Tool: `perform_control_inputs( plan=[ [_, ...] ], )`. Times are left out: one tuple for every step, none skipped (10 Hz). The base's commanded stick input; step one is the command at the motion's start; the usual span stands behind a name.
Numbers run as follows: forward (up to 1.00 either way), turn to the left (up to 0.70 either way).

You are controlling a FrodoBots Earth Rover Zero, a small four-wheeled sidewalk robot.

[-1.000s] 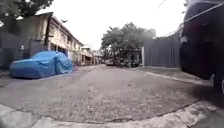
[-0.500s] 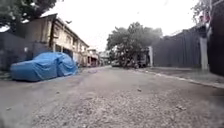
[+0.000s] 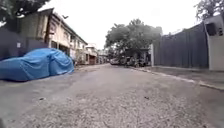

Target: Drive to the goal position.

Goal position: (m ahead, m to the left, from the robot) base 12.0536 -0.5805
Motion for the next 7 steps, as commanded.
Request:
perform_control_inputs(
  plan=[
    [1.0, 0.0],
    [1.0, 0.0],
    [1.0, 0.0],
    [1.0, 0.0],
    [1.0, 0.0],
    [1.0, 0.0],
    [1.0, 0.0]
  ],
)
